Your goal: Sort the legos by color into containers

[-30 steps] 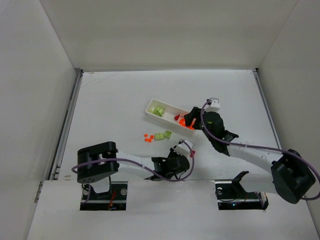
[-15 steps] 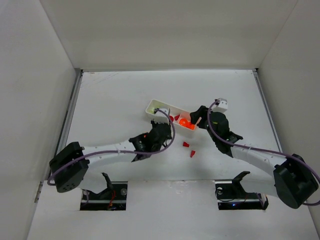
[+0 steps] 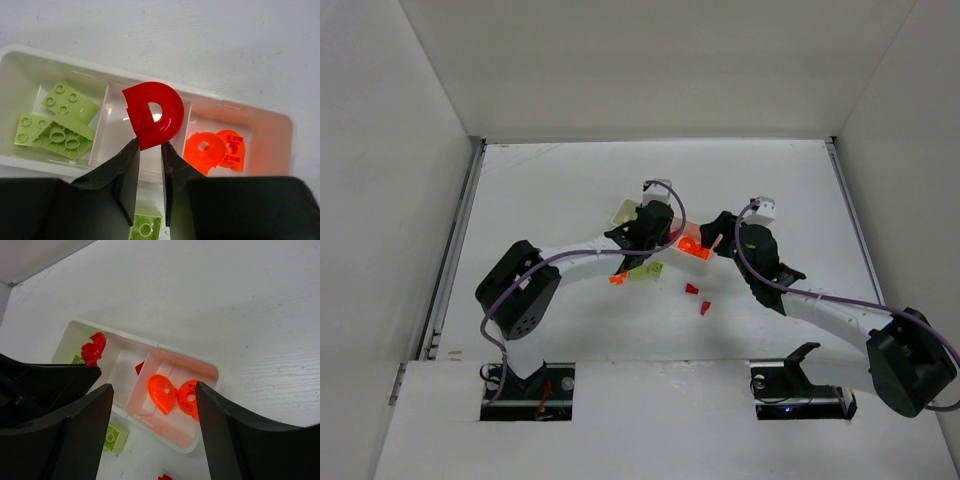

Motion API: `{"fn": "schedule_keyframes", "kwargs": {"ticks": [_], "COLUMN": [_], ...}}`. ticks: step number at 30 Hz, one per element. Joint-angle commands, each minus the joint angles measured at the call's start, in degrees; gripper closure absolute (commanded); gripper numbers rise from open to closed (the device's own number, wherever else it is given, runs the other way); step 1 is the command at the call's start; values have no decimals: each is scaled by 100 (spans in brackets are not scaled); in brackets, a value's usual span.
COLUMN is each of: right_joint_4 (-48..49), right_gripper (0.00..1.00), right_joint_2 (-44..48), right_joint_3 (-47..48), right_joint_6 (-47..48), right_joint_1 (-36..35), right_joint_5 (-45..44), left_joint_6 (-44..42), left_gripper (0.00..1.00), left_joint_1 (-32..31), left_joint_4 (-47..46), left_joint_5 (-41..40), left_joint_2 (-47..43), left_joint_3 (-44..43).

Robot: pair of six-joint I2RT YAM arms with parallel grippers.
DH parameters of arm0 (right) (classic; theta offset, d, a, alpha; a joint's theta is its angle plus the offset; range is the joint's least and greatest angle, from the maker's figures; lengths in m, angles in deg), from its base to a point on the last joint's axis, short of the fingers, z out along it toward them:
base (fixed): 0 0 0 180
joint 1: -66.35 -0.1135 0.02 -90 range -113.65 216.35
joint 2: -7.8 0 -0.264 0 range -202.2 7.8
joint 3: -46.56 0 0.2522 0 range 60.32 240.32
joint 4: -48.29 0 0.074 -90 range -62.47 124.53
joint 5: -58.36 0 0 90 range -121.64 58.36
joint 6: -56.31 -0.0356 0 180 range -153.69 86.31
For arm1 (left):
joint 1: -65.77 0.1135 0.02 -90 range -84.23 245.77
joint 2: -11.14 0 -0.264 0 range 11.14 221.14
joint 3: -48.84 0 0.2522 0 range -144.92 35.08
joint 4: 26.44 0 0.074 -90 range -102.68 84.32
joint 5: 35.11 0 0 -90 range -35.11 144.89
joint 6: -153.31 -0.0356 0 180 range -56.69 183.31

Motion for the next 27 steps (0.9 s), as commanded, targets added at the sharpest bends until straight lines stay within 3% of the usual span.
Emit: {"fn": "schedule_keyframes", "kwargs": {"ticks": [1,5,8,12,14,21,27], "right_joint_4": [321,321,321,304,321,234,102], "right_gripper": [27,27,28,29,34,65,67], "right_joint_2": [71,27,-8,-8,-34,-402,-1114], "right_joint_3": [26,61,79,114,114,464,983], "right_joint_6": [-52,-26,0,44,44,421,554], "right_joint_1": [-5,-5,-5,-67,-76,-584,-1340], "right_joint_5": [-52,-52,-52,-52,-52,203,212], "left_joint_6": [-123,-176,-185,-238,-238,-185,210], "left_gripper": [82,79,70,64,63,64,64], "left_joint_1": [27,71,88,88,106,158,404], "left_joint_4": [167,360,360,325,360,53,-123], "left_joint_5": [135,117,135,100,91,-155,-357], "left_joint_2": [34,253,324,315,237,-948,-2354], "left_joint_3": [-336,-512,-574,-574,-565,286,1639]}}
